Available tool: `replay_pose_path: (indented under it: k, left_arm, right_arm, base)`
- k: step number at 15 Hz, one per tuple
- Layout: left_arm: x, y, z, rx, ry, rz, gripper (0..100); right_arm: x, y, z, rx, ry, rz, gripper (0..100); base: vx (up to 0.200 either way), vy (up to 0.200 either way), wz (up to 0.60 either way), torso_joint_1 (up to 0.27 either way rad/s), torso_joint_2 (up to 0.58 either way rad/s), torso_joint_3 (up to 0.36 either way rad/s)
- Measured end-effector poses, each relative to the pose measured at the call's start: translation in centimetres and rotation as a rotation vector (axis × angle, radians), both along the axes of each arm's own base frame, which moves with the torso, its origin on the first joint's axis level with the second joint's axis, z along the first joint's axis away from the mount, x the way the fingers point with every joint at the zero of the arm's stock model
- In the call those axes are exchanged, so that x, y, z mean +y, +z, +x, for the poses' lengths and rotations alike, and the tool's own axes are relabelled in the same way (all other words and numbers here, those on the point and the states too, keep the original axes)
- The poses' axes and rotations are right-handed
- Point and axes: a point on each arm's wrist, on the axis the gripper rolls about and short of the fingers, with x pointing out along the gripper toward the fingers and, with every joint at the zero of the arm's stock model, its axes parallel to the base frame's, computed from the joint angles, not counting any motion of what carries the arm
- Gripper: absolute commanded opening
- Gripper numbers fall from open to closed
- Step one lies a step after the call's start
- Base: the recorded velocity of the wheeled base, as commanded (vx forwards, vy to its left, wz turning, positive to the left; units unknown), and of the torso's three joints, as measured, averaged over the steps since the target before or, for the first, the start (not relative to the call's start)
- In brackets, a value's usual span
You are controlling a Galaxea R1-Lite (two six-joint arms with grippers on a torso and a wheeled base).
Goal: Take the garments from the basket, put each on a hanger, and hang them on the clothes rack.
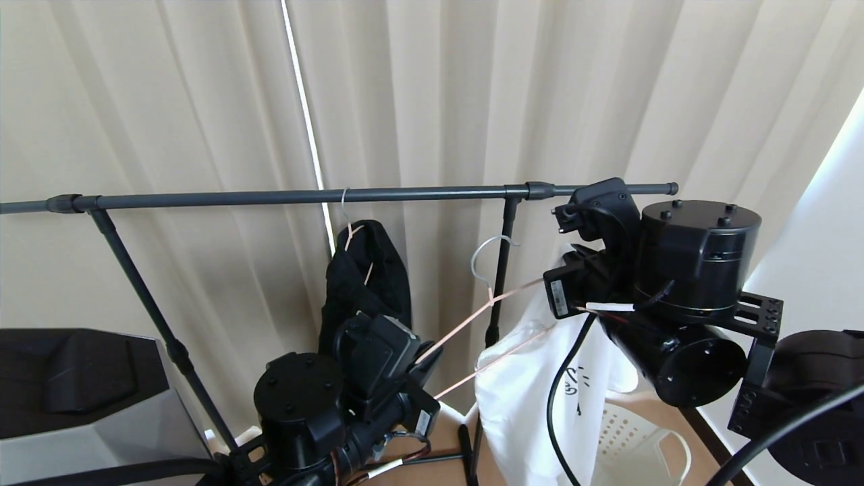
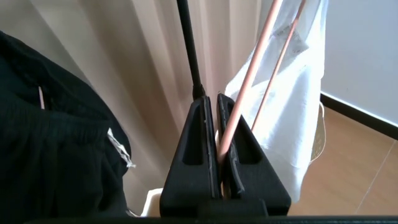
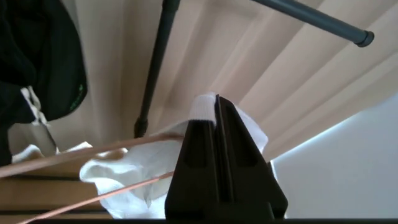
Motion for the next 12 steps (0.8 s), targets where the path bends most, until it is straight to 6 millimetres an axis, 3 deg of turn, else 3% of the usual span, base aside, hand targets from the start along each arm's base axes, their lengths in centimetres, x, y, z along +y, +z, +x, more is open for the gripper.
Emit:
replay_pose_path:
  k: [7,12]
  left_arm:
    - [-0.3,-0.1,-0.2,0.002,-0.011,-0.001,0]
    - [-0.3,0.1,-0.2,-0.014,-0.012,-0.014,0]
  right_arm:
    - [3.7,0.5,-3.4,-0.024,0.12,0.096,0]
    - [4.6,0.8,-3.9,-0.073,0.137,0.162,0]
  base:
    - [0.0,0.0,0.0,0.0,0.0,0.0]
    - [0.0,0.0,0.0,0.0,0.0,0.0]
